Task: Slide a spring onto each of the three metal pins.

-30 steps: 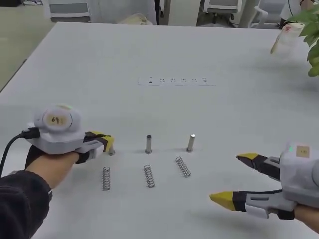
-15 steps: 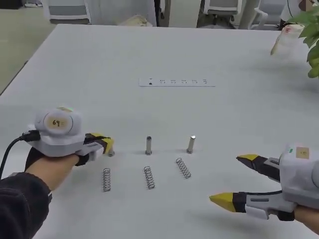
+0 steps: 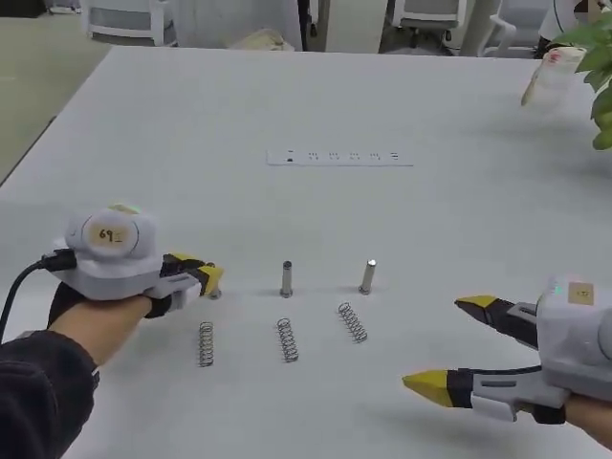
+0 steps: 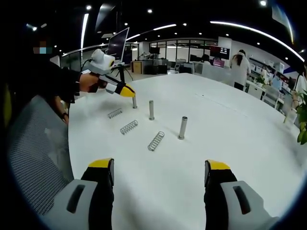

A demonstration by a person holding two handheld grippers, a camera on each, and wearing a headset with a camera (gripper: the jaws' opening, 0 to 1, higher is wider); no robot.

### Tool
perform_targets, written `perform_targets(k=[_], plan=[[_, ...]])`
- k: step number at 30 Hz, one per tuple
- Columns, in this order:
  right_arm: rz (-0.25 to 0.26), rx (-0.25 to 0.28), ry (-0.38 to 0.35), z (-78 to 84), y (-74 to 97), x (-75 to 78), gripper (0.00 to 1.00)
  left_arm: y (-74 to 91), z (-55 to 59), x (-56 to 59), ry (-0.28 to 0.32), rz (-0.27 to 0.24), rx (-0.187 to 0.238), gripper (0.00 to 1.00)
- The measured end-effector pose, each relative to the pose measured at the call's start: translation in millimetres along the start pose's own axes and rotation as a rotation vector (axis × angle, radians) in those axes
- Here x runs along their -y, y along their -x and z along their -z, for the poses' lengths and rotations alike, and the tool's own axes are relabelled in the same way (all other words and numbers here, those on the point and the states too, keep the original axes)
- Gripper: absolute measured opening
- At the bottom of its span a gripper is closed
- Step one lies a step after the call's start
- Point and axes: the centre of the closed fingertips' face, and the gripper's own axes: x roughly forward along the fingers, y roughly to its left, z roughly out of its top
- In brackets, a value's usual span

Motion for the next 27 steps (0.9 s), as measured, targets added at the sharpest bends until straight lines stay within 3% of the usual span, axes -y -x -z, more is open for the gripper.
perform_targets(k=[13,27], plan=[[-0.002,-0.002,0.001,0.2,-0.8,-0.6,0.78,1.5,0.5,2.8,0.030,0.021,0.014,0.28],[-0.007,0.000,-0.002,1.4,-0.6,-1.9,0.78,4.5,4.9,2.4,0.070,-0.001,0.034,0.62]])
